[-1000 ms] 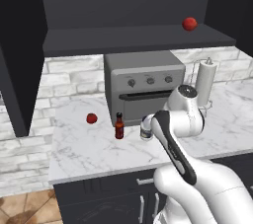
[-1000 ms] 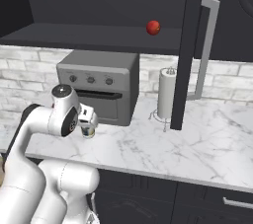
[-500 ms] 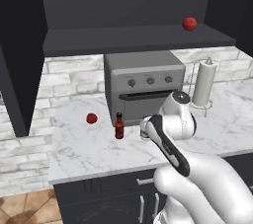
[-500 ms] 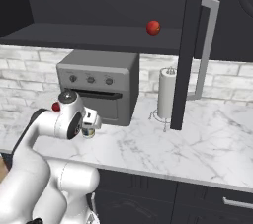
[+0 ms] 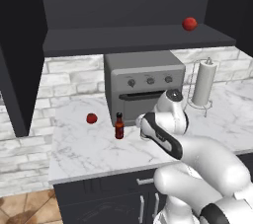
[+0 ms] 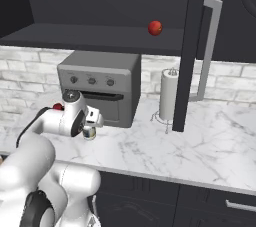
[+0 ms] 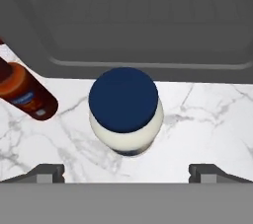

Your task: Pick the mayonnaise and condiment bottle from the counter and place them in the cabinet.

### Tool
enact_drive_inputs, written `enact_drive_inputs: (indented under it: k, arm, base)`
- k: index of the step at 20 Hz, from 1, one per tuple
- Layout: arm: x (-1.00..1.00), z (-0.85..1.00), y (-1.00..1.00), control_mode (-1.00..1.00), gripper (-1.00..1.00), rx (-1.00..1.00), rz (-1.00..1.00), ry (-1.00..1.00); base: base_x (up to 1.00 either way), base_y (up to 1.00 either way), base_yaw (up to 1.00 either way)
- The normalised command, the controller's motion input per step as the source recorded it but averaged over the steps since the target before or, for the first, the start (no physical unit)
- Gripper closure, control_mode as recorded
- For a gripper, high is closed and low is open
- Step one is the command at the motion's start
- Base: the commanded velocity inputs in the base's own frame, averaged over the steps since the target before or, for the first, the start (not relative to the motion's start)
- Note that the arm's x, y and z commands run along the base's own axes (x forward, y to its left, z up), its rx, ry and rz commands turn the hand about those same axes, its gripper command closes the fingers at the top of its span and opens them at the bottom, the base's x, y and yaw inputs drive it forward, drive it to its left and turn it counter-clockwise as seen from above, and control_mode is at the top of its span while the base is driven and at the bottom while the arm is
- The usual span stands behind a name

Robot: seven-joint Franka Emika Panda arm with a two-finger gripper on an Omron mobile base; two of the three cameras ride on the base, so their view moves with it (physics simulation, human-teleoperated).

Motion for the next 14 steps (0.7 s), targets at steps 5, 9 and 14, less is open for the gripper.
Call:
enact_drive_inputs:
  k: [5, 9, 14]
  arm:
    - [0.20, -0.25, 0.09, -1.00, -1.00, 0.00, 0.00, 0.00]
    - [0.18, -0.26, 0.09, -1.00, -1.00, 0.00, 0.00, 0.00]
    - [0.23, -0.17, 0.00, -1.00, -1.00, 0.00, 0.00, 0.00]
  base:
    - [0.00, 0.00, 0.00]
    - [0.00, 0.00, 0.00]
    - [0.00, 0.00, 0.00]
